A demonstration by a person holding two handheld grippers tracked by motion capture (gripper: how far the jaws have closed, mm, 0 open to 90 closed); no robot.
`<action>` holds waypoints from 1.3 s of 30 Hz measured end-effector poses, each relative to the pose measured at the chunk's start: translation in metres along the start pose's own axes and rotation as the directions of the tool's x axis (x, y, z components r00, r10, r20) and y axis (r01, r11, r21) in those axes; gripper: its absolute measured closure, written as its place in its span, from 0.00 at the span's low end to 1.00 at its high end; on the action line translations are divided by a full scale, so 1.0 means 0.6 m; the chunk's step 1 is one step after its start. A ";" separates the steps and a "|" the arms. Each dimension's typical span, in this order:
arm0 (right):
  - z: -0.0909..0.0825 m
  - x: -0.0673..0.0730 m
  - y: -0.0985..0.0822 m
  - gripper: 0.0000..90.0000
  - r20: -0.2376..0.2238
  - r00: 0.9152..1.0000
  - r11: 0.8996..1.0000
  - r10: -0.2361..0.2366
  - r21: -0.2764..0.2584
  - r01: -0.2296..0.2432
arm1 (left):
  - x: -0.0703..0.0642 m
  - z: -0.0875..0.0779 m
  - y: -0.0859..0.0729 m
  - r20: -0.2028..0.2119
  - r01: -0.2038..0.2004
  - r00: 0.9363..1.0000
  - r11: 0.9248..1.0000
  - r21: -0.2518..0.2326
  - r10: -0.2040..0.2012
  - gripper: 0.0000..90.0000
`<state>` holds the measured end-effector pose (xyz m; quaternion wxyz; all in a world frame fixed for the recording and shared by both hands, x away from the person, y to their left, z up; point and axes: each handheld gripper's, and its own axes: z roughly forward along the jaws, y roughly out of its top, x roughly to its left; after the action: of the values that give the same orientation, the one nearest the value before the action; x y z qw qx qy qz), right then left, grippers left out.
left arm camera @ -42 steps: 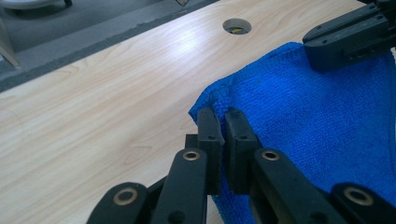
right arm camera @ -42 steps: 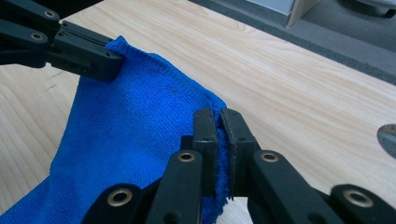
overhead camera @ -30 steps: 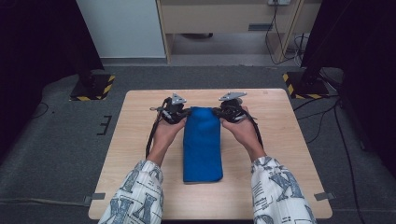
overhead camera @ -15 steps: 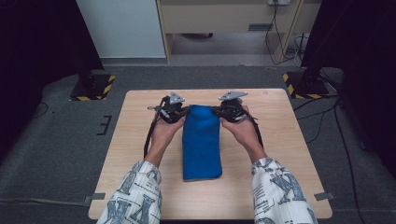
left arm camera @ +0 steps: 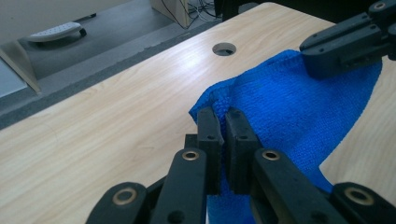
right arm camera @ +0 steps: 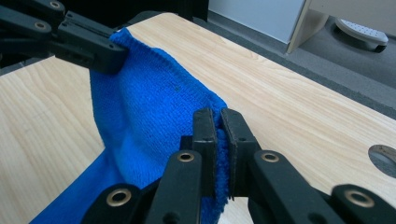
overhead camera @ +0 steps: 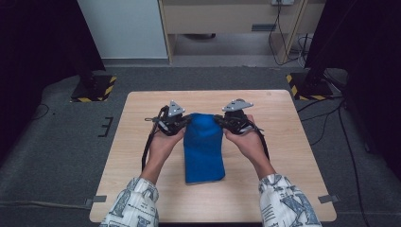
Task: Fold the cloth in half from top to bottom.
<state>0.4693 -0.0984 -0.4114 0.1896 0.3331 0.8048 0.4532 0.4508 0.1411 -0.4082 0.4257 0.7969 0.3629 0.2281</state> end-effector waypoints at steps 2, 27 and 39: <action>-0.003 0.003 -0.006 0.95 -0.002 1.000 1.000 -0.008 0.008 0.008 | -0.006 0.002 -0.010 0.006 0.005 1.000 1.000 0.006 -0.005 0.96; -0.012 0.035 -0.100 0.94 -0.049 0.999 0.999 -0.016 0.032 0.017 | -0.045 0.002 -0.082 0.047 -0.020 0.999 0.999 0.050 0.018 0.95; -0.012 0.057 -0.127 0.93 -0.064 0.998 0.998 -0.022 0.052 0.026 | -0.057 -0.011 -0.111 0.078 -0.008 0.997 0.998 0.058 0.004 0.94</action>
<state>0.4129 -0.1065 -0.4727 0.1604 0.3137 0.8260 0.4400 0.3994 0.1431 -0.4629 0.4153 0.8183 0.3503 0.1877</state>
